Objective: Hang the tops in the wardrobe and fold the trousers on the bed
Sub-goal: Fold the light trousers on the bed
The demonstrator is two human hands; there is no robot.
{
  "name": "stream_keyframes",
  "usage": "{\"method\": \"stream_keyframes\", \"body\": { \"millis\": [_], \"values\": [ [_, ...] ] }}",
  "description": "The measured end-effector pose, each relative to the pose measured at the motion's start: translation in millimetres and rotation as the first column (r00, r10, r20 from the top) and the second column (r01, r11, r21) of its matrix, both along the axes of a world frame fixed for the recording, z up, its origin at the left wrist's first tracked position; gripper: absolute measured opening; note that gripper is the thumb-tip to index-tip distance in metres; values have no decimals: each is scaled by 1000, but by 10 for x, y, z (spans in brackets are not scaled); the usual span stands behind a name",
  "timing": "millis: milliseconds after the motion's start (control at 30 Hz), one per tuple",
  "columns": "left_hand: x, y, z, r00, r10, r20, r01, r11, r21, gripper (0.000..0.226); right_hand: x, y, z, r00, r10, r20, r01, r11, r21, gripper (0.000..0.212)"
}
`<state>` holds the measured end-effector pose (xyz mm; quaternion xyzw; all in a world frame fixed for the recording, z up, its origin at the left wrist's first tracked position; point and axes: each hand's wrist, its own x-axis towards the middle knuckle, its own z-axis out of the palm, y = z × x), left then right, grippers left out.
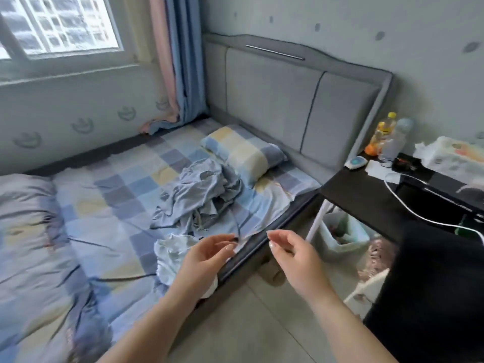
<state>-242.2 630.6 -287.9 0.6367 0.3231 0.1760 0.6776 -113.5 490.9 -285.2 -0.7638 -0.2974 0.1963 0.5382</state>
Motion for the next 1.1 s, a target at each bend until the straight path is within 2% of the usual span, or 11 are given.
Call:
{"method": "stream_keyframes", "body": {
  "millis": [133,300,500,700,900,1100],
  "values": [
    [-673,816,-79,985,174,-3,-174,985,-14,15,-408,1043,-103,986,161,-29,-162,987,-16,20],
    [-1303,1522,-274,940,335,-71,-337,941,-17,13,-794,1974,-190,939,325,-110,-329,944,-13,19],
    [-1582,1997,-595,900,407,-155,-418,908,-38,12,-829,2610,-476,904,398,-159,-414,907,-83,18],
    [-1301,2402,-924,881,413,-231,-441,893,-87,10,-495,3056,-911,897,377,-231,-422,887,-188,17],
    [-673,2931,-1423,862,371,-344,-441,884,-152,11,229,3516,-1604,895,308,-324,-414,842,-344,18],
    [75,3470,-2209,852,271,-448,-395,895,-207,13,915,3976,-2553,885,273,-377,-449,712,-539,13]
  ]
}}
